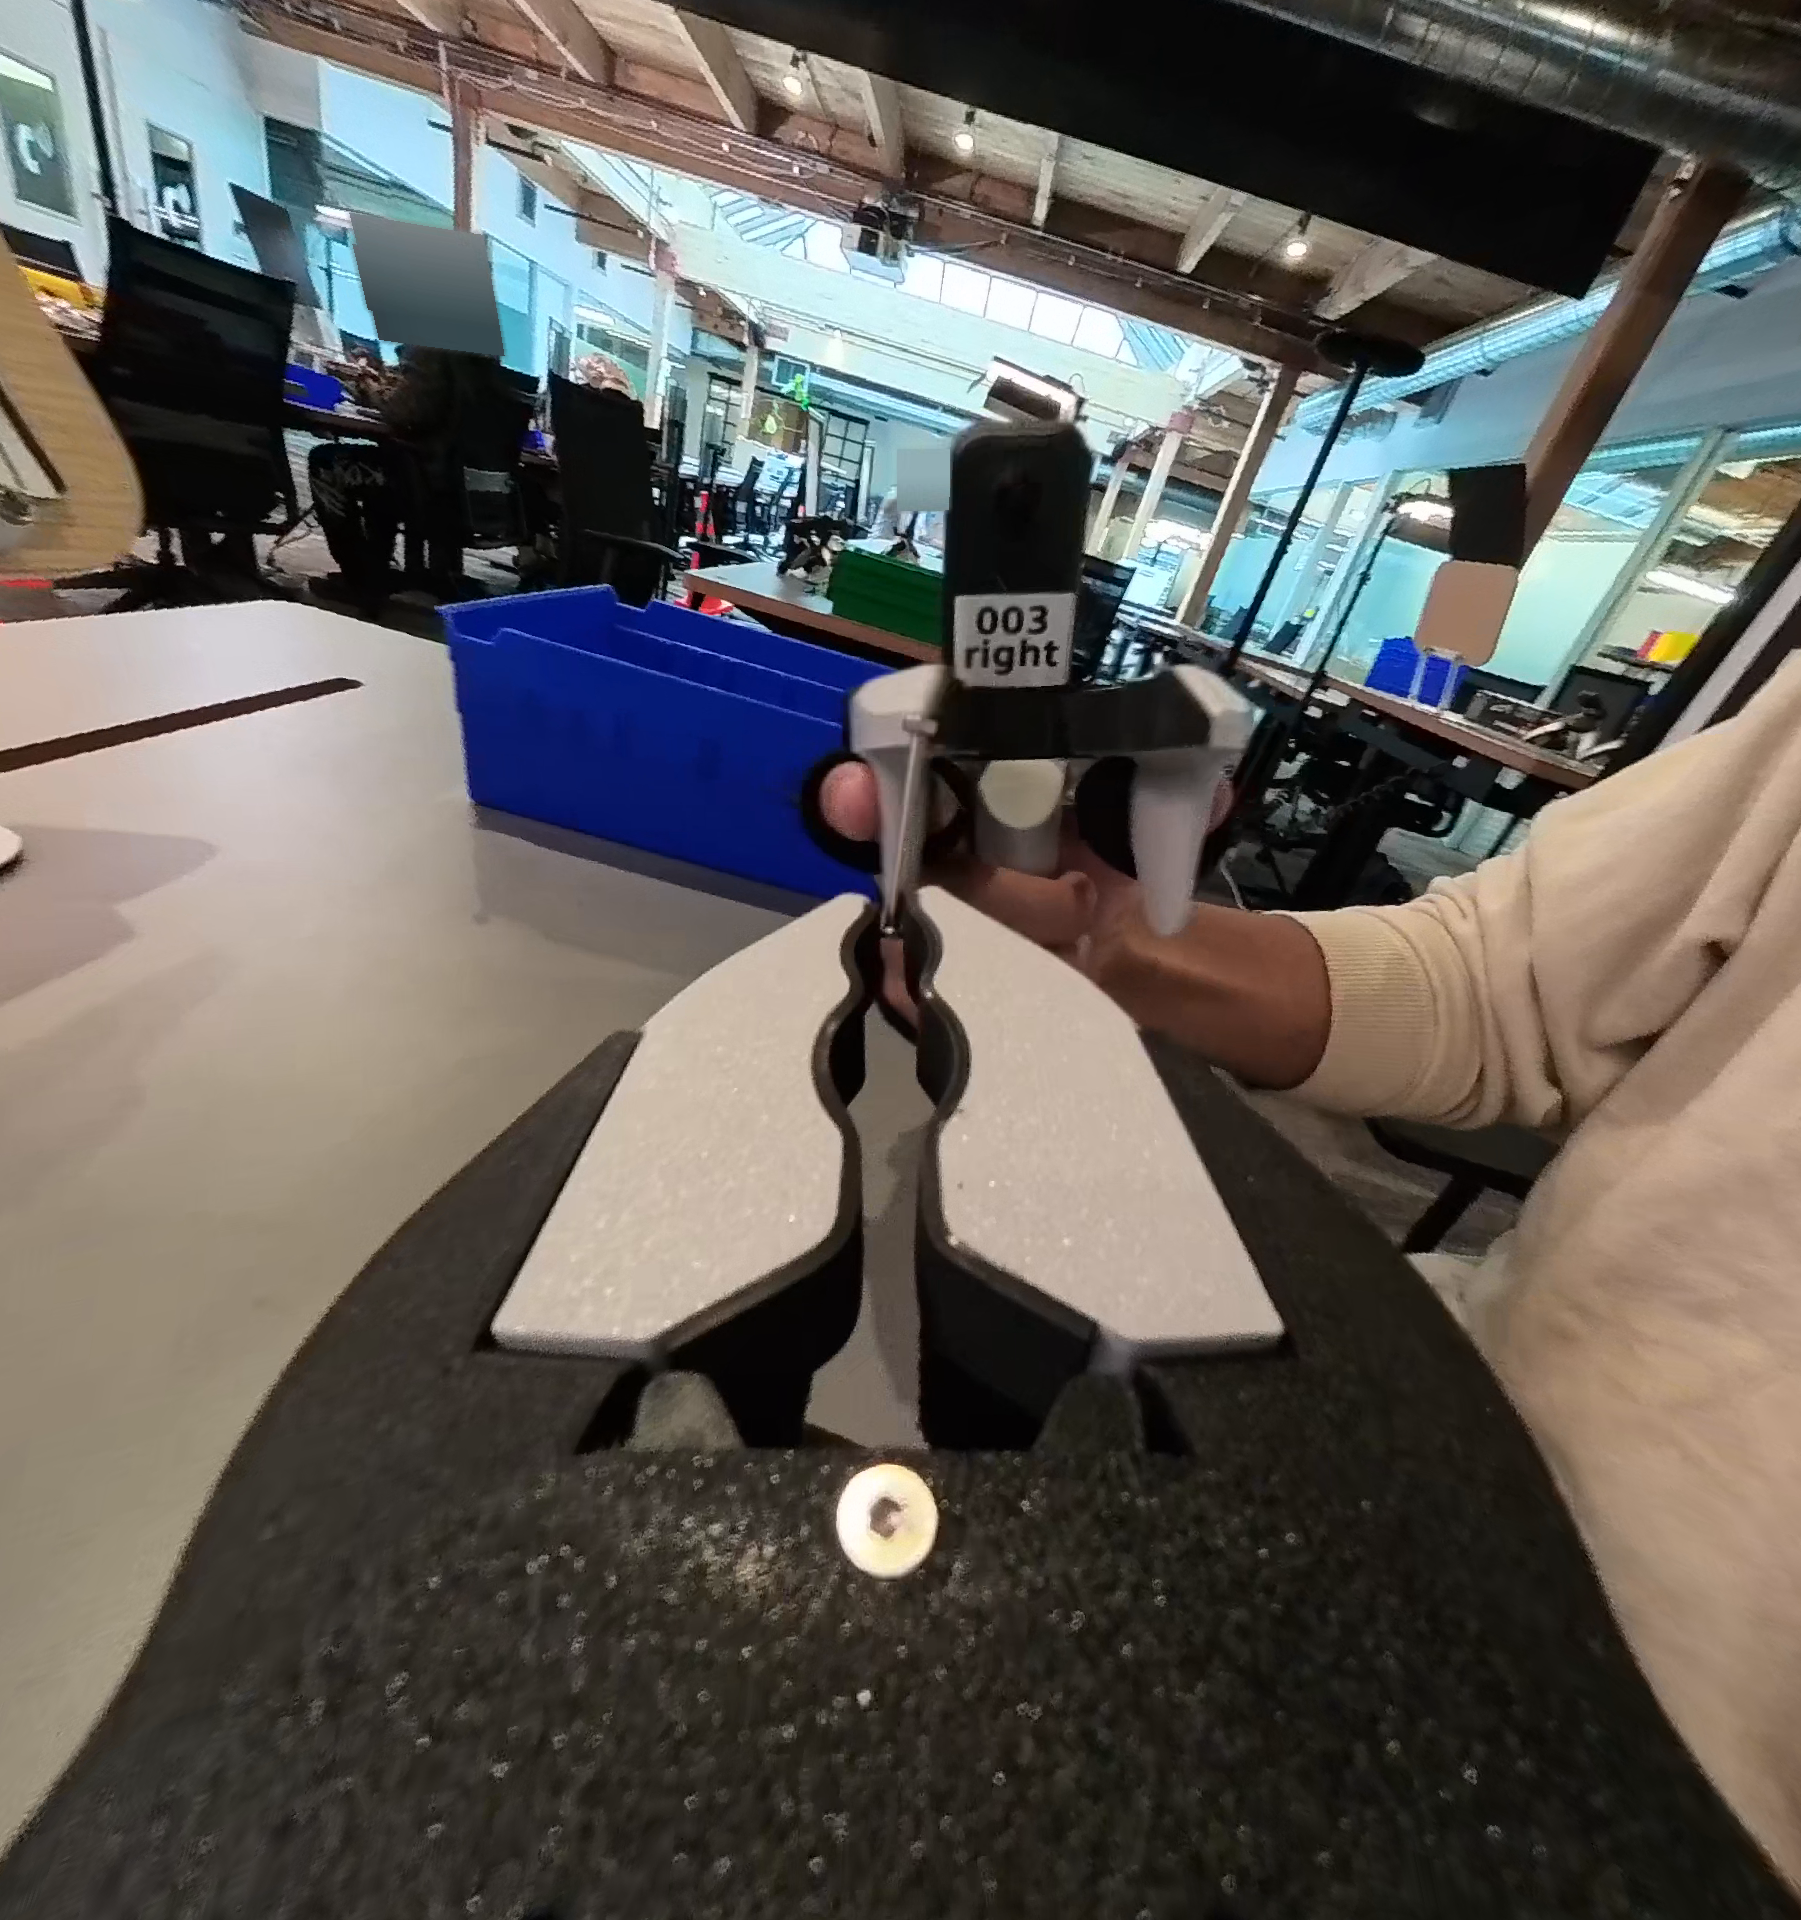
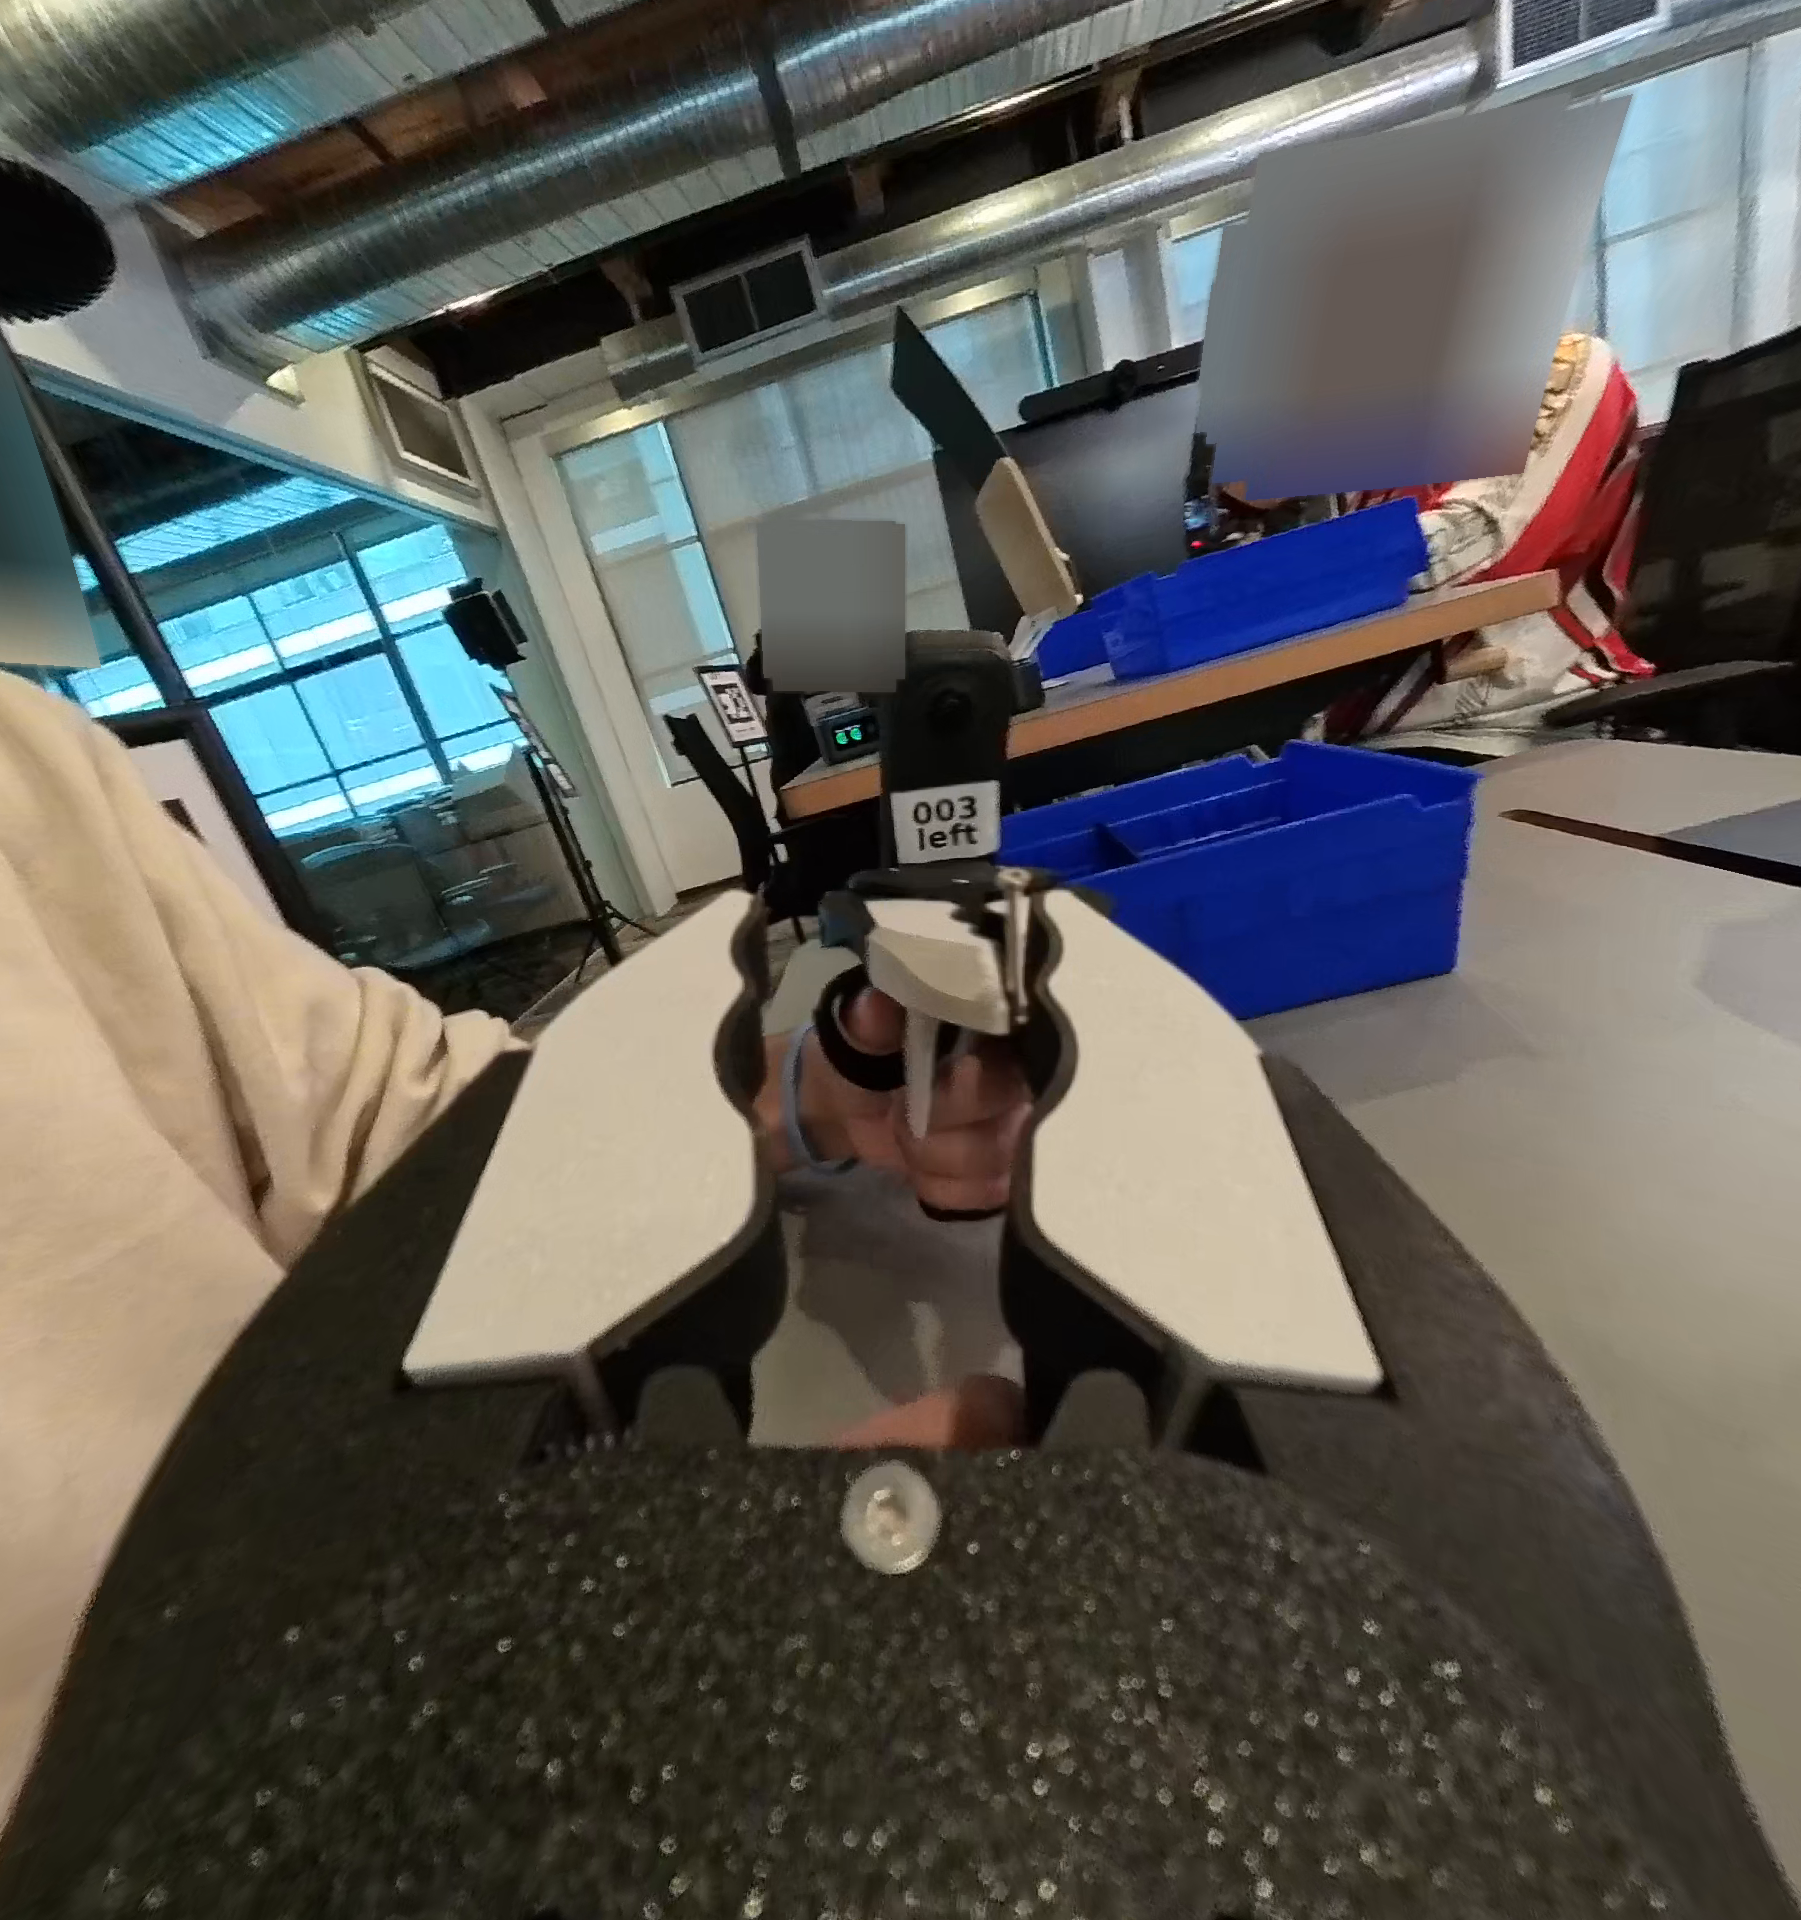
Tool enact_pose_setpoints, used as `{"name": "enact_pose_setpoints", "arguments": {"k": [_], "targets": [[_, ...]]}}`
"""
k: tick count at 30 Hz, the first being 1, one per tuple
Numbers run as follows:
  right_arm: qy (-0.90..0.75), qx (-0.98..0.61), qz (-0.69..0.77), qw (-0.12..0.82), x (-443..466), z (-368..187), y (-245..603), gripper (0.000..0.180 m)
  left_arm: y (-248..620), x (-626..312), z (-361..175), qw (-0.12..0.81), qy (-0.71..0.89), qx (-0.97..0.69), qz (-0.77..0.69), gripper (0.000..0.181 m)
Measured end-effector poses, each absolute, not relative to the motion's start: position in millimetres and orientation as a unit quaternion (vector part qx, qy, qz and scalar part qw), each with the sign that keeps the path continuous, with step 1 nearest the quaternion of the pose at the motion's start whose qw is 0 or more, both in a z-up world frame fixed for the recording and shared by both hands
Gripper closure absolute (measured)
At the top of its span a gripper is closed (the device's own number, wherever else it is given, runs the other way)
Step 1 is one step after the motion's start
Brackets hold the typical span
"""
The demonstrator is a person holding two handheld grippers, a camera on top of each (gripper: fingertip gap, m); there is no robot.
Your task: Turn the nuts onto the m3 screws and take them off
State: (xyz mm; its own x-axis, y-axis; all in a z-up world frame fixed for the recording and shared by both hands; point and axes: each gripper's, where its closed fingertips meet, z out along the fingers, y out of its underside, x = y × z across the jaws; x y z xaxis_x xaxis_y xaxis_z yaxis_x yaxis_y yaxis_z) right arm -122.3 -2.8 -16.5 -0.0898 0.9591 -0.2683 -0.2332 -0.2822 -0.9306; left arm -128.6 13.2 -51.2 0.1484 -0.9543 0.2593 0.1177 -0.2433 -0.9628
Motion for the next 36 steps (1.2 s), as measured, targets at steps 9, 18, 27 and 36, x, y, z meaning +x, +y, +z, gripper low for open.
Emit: {"name": "enact_pose_setpoints", "arguments": {"k": [9, 18, 27, 36], "targets": [[-0.389, -0.486, 0.624, 0.472, -129, -17, -6, 0.133, 13, -130, -50, 0.499, 0.365, -0.575, -0.536, 0.177], [-0.39, -0.483, 0.628, 0.469, -135, -13, -8, 0.131, 9, -127, -51, 0.494, 0.376, -0.571, -0.537, 0.177], [-0.396, -0.488, 0.619, 0.471, -137, -15, -6, 0.131, 7, -125, -51, 0.491, 0.376, -0.57, -0.541, 0.177], [-0.388, -0.5, 0.608, 0.48, -127, -18, 0, 0.132, 9, -130, -49, 0.495, 0.37, -0.57, -0.541, 0.177]]}}
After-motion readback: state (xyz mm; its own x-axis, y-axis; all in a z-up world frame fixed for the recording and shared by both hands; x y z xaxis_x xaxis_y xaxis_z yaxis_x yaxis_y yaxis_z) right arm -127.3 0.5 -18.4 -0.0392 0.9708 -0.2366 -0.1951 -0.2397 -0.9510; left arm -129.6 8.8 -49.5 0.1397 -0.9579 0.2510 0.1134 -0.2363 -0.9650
